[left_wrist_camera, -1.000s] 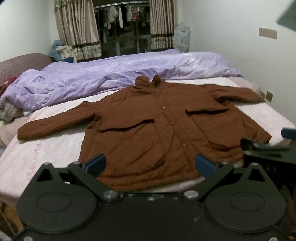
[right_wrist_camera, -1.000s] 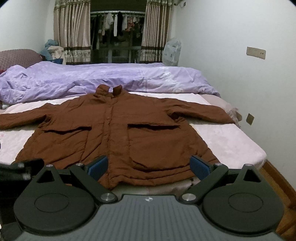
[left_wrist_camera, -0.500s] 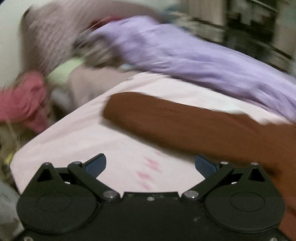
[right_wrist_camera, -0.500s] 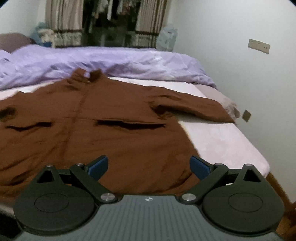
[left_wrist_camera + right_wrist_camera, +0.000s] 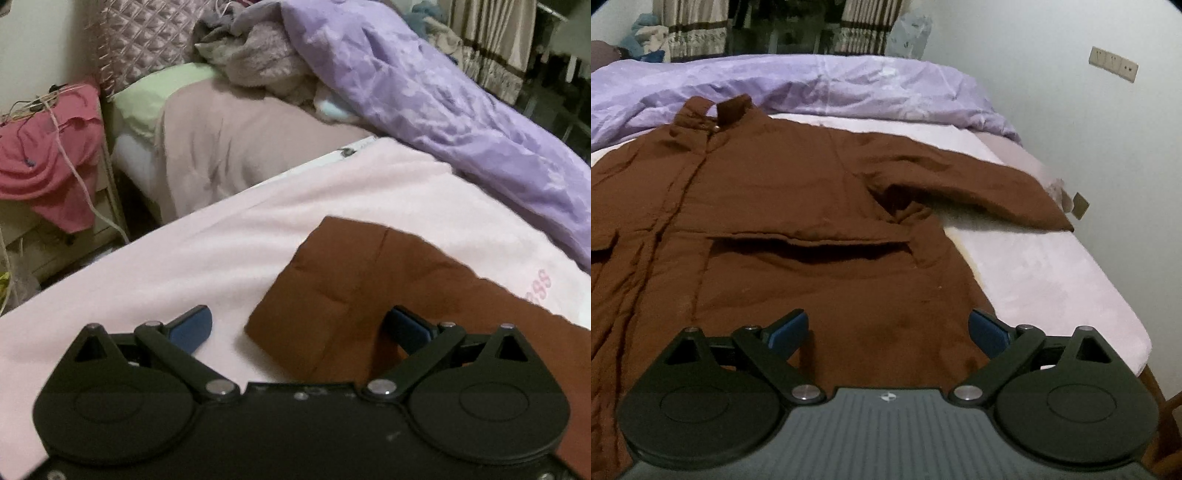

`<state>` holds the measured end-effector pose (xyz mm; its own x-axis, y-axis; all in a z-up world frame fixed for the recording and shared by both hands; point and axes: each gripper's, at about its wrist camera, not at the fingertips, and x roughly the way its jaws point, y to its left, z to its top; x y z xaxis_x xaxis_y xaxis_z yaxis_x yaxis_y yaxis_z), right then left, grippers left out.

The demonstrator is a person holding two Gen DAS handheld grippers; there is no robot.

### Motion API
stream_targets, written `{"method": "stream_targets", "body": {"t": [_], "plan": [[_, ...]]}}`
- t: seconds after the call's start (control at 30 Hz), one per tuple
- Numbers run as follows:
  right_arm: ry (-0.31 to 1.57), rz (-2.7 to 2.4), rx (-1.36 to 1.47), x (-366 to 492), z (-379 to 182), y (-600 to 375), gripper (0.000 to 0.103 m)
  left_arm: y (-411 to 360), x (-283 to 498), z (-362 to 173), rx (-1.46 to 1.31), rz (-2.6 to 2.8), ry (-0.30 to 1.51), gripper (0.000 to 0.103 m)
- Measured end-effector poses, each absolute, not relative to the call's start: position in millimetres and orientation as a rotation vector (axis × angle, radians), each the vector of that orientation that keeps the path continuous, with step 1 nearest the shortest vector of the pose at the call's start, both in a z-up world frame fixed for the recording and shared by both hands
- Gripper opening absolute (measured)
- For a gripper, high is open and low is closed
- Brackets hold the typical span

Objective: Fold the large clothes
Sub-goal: 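Grasp the jacket sleeve cuff with the left gripper and lift it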

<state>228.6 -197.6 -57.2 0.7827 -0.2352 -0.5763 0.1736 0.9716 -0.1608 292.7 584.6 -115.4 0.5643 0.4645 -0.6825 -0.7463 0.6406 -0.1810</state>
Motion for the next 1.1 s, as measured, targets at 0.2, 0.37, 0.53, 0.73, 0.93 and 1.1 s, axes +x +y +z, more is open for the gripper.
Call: {"method": "stream_targets", "body": {"t": [0.2,0.37,0.53,0.73,0.93,1.1], "plan": [[0.669,-0.216,-0.087,245,-60,-200,0.103,551,297,-101,-0.498,0.654,0.605,0.019],[0.660,-0.199,-0.085,257,-49,-210,0.103,537,306,-79,-0.464,0.664,0.606,0.010],[0.610,-0.228,-0.124,280,-28,-238,0.103,484,313,-38,-0.358,0.618,0.540,0.008],[0.555,-0.239,-0.158,317,-15,-277,0.103,348,328,6,-0.192,0.569,0.364,0.008],[0.556,-0.270,-0.030,334,-27,-322,0.103,203,374,29,-0.071,0.308,0.352,0.007],[0.622,-0.264,0.072,338,-34,-346,0.103,86,408,32,-0.136,0.022,0.367,0.007]]}}
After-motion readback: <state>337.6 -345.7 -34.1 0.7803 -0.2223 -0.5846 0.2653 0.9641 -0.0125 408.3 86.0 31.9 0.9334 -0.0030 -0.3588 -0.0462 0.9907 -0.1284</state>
